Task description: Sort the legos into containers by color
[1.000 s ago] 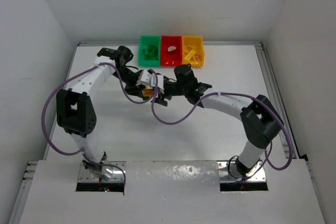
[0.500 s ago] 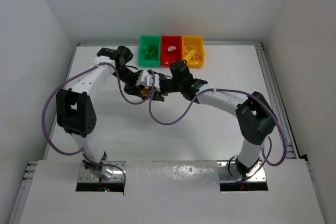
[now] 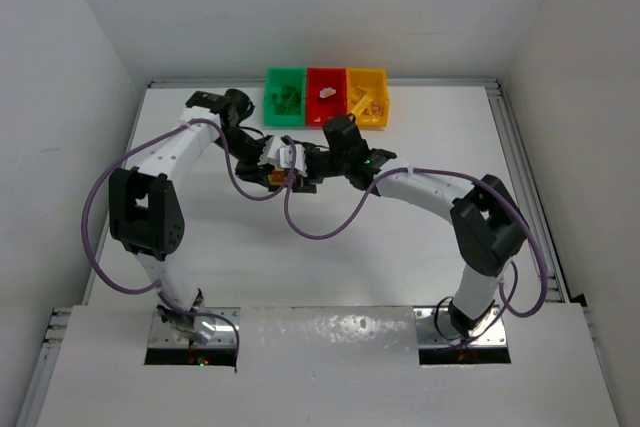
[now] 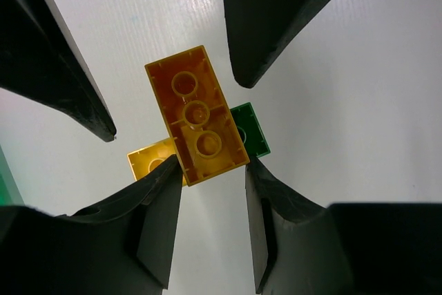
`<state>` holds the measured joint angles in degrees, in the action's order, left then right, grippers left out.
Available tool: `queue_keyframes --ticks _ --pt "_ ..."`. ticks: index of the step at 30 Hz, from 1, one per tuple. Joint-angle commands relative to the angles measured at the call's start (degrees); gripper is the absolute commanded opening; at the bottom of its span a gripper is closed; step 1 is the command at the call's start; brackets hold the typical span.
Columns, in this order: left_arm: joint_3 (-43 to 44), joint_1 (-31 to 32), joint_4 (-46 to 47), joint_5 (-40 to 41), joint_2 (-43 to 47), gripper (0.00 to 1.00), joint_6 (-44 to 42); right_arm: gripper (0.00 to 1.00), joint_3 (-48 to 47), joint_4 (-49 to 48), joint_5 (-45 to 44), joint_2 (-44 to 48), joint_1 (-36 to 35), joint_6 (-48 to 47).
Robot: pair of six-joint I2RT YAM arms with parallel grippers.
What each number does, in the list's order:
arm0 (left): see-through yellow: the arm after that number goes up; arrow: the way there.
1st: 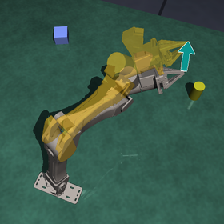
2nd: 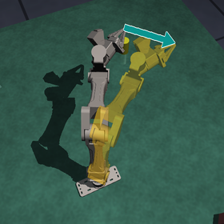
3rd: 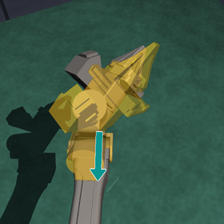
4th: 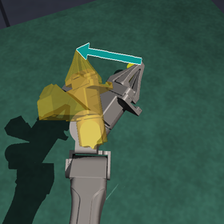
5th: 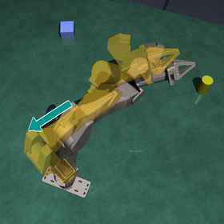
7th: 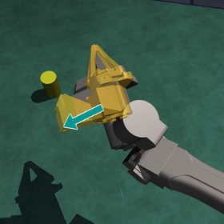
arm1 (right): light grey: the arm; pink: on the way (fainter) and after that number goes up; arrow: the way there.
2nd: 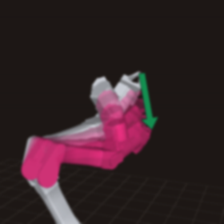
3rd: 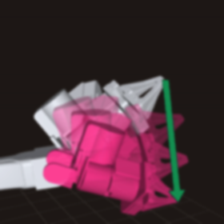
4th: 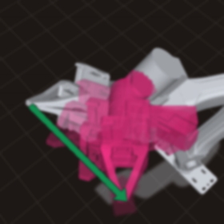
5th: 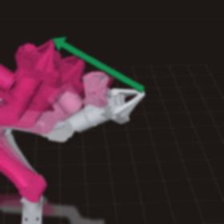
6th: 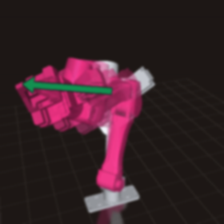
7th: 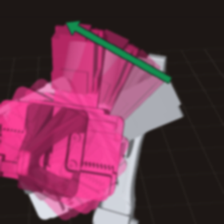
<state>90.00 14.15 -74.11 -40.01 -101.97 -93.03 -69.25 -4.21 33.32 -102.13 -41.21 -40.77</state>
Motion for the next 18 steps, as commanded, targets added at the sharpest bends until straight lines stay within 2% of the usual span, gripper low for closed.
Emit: queue_keyframes --ticks 1,3,7,13,18 --pt "2.20 1.76 -1.39 -6.66 1.60 0.00 -0.39 0.64 1.40 5.09 -4.67 -2.64 -0.27 -1.24" --pt "1.59 1.76 -1.31 -6.40 1.69 0.00 -0.57 0.65 2.98 3.08 -4.49 -1.16 -0.27 1.30" --pt "0.80 1.76 -1.39 -6.74 1.78 0.00 -0.66 0.70 8.77 -11.13 -2.04 3.77 -0.19 10.60" --pt "3.34 1.76 -1.39 -8.68 1.87 0.00 0.57 0.72 10.71 -17.93 -0.27 8.16 -0.27 14.66" --pt "3.43 1.76 -1.39 -7.89 2.66 0.00 0.22 0.72 10.98 -18.37 -0.27 10.28 0.08 14.58"
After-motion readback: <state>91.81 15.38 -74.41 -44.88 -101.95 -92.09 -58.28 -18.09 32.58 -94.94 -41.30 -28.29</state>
